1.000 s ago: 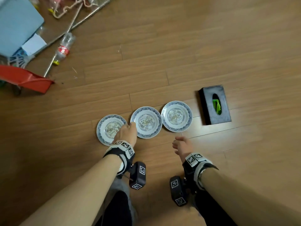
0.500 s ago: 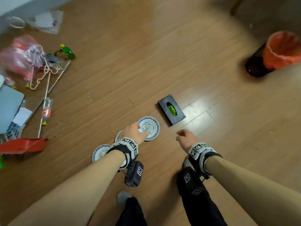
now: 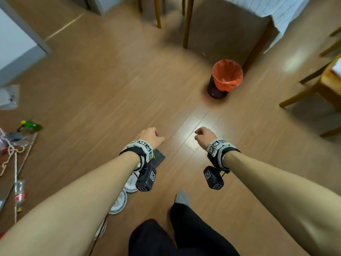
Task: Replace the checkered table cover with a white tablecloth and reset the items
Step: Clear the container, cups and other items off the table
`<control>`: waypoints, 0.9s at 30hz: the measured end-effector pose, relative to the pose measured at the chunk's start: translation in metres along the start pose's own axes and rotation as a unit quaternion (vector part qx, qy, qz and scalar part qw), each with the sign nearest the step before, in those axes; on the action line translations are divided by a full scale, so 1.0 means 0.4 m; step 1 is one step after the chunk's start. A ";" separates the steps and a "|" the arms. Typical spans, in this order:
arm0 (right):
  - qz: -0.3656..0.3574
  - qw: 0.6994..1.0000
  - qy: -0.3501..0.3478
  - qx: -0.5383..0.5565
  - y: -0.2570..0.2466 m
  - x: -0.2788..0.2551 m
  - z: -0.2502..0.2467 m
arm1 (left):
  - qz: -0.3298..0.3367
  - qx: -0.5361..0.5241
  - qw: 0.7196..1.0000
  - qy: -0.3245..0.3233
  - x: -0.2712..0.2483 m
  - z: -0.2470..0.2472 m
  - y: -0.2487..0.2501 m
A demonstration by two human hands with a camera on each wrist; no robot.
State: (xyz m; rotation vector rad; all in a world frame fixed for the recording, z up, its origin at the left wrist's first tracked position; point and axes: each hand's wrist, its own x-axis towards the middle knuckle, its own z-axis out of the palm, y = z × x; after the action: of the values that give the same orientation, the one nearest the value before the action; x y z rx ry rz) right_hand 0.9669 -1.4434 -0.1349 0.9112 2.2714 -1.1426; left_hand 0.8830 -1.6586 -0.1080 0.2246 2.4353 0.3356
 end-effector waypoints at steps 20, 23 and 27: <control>0.068 0.982 0.172 -0.020 -0.018 0.306 -0.977 | 0.297 0.206 0.932 -0.019 0.477 -0.457 1.130; 0.065 0.976 0.210 -0.005 -0.027 0.335 -1.129 | 0.338 0.204 0.919 -0.013 0.510 -0.515 1.309; 0.054 0.970 0.238 -0.002 -0.017 0.376 -1.308 | 0.373 0.215 0.903 -0.009 0.543 -0.547 1.525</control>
State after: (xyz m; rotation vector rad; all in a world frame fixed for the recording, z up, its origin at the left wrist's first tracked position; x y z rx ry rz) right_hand 0.8131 -0.9626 0.0686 1.4134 2.5475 -0.9450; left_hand 0.6228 -1.0644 0.1076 1.3599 2.2807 0.1034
